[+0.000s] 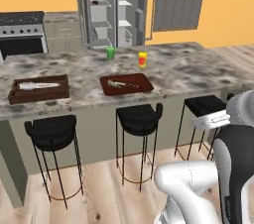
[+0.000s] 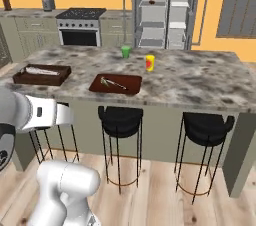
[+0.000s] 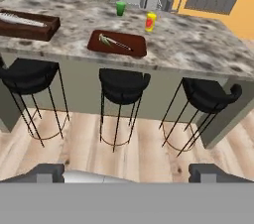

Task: Gather the garlic and mushroom from the fridge and place them on a tray on the dining counter. Then gather the chicken drumstick and fish from the fridge and place them on the other tray.

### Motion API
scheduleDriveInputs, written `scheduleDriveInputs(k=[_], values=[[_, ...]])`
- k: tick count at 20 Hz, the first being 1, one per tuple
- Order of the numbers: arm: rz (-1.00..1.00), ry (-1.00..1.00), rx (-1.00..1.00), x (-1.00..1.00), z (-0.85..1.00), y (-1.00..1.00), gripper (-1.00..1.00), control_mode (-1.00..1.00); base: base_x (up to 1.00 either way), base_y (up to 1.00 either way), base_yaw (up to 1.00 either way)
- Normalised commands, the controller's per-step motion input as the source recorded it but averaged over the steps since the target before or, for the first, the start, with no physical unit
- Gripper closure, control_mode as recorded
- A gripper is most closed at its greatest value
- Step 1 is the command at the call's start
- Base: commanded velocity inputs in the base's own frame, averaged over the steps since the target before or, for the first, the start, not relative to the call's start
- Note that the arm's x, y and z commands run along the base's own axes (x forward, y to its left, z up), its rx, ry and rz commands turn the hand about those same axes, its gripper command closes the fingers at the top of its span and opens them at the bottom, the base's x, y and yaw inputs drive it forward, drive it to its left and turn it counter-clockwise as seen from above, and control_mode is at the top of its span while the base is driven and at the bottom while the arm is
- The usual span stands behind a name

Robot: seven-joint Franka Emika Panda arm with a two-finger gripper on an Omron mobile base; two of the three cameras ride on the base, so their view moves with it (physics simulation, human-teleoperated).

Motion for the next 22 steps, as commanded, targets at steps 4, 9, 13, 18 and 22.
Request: scheduleDriveInputs(k=[4,9,13,18,22], values=[[0.00,0.00,0.00,0.00,0.00,0.00,-1.00,1.00,-0.43,-1.00,0.03],[0.00,0.00,0.00,0.00,0.00,0.00,-1.00,1.00,-0.14,-1.00,0.06],[0.00,0.00,0.00,0.00,0.00,0.00,-1.00,1.00,0.03,-1.00,0.10],[0.00,0.00,0.00,0.00,0.00,0.00,-1.00,1.00,0.15,-1.00,0.13],[0.00,0.00,0.00,0.00,0.00,0.00,-1.00,1.00,0.27,-1.00,0.15]])
